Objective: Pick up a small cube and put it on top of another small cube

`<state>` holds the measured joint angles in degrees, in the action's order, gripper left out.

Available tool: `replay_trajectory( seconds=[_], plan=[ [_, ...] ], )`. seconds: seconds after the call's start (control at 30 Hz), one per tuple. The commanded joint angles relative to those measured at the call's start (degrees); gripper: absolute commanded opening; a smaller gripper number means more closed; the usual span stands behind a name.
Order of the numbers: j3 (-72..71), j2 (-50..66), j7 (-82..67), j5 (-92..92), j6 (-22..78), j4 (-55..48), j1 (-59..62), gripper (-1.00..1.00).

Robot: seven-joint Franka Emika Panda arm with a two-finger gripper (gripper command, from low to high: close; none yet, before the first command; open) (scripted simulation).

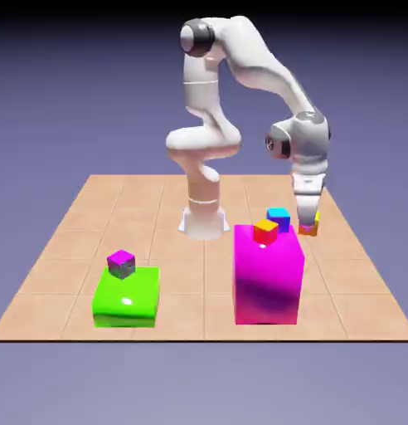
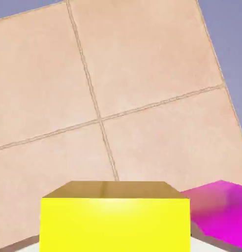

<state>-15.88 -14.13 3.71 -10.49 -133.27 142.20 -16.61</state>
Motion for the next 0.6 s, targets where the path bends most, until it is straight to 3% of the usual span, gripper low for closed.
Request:
replay_trajectory(
  seconds=[0.0, 0.23, 0.3, 0.47, 0.5, 0.57],
  plan=[
    [1.4, -2.0, 2.5, 0.8, 1.8, 0.1, -0.5, -1.00],
    [11.1, -15.4, 19.9, 5.7, 13.2, 1.8, -4.8, -1.00],
    [10.7, -15.6, 21.1, 5.5, 12.8, 2.6, -5.7, -1.00],
    [10.1, -10.0, 21.0, 5.1, 0.9, 8.9, -5.9, -1.00],
    [10.1, -10.0, 21.0, 5.1, 0.9, 8.9, -5.9, 1.00],
    [10.3, -11.2, 21.0, 5.2, 3.4, 7.6, -5.9, 1.00]
  ],
)
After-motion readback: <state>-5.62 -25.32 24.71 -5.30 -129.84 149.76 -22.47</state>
